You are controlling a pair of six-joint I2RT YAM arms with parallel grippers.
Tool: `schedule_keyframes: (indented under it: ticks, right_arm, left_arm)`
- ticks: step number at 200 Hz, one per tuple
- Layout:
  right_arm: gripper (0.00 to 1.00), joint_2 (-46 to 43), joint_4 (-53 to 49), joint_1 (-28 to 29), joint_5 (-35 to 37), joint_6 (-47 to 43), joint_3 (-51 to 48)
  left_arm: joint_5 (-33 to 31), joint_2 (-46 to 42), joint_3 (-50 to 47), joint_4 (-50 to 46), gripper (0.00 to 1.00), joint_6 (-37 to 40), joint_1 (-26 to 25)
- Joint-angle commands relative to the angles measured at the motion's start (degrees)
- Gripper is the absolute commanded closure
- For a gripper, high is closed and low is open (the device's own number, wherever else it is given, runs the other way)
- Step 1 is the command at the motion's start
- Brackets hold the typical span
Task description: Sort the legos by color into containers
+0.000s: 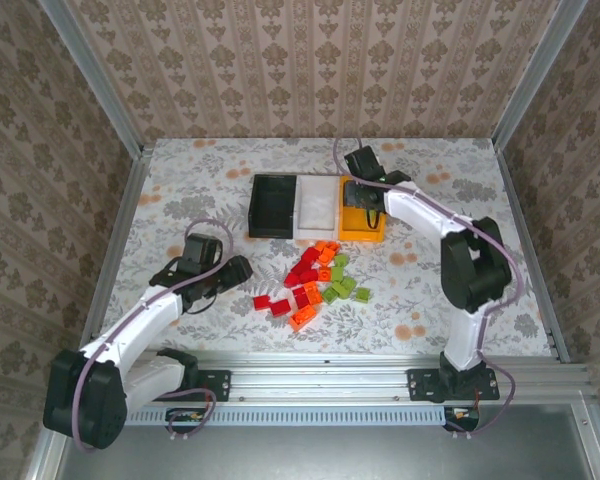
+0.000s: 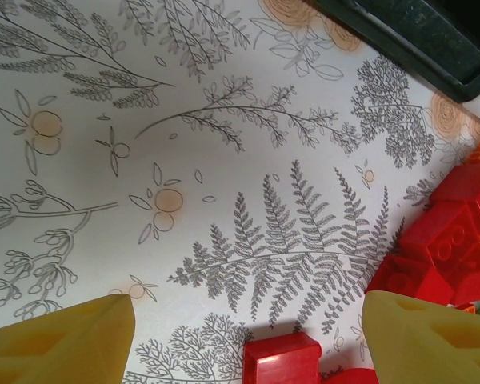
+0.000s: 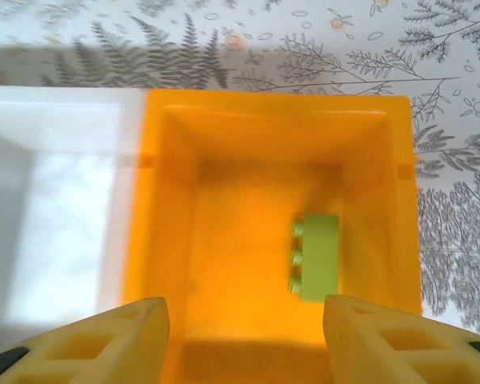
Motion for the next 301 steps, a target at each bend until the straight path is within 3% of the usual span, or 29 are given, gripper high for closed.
schedule_keyframes:
  ticks: [1, 20, 56, 87, 101, 117, 141, 167, 222, 301]
  right_arm:
    - [0.48, -7.5, 1.1, 5.6, -0.9, 3.9, -7.6]
    - [0.49, -9.8, 2.0, 10.2, -1.5, 6.2, -13.4]
    - [0.49, -11.4, -0.3, 16.7, -1.7, 6.9, -17.1]
    - [0.48, -13.5, -0.7, 17.2, -2.5, 7.5, -20.3]
    - [0.48, -13.6, -1.2, 17.2, -2.1, 7.3, -20.5]
    - [0.48, -13.9, -1.6, 17.2, -1.9, 7.1, -20.6]
    - [0.46, -14.4, -1.4, 17.1, -1.3, 6.6, -21.1]
    - [0.45, -13.9, -1.2, 17.1, -1.6, 6.3, -20.7]
    - [0.45, -14.3, 0.1, 17.1, -1.9, 5.8, -21.9]
    - [0.44, -15.5, 0.6, 17.0, -1.5, 5.3, -23.3]
  left_arm:
    - [-0.4, -0.5, -0.7, -1.6, 0.25, -0.1, -1.8]
    - [-1.4, 0.3, -0.4, -1.9, 0.27, 1.0, -3.5]
    - [-4.4, 2.8, 2.4, -6.3, 0.33, 2.6, -11.7]
    - [-9.5, 3.0, 2.5, -10.0, 0.35, -5.4, -17.8]
    - [-15.5, 4.0, 5.2, -15.0, 0.35, -6.1, -21.4]
    - [-13.3, 4.1, 5.2, -14.9, 0.37, -6.0, -22.9]
    - [-11.3, 4.1, 3.6, -11.2, 0.31, -11.2, -24.3]
    - [-14.9, 6.7, 4.2, -10.2, 0.27, -14.6, -24.8]
    - [-17.7, 14.4, 6.7, -8.8, 0.31, -15.3, -24.1]
    - [-13.7, 16.4, 4.8, -0.7, 0.33, -13.9, -23.1]
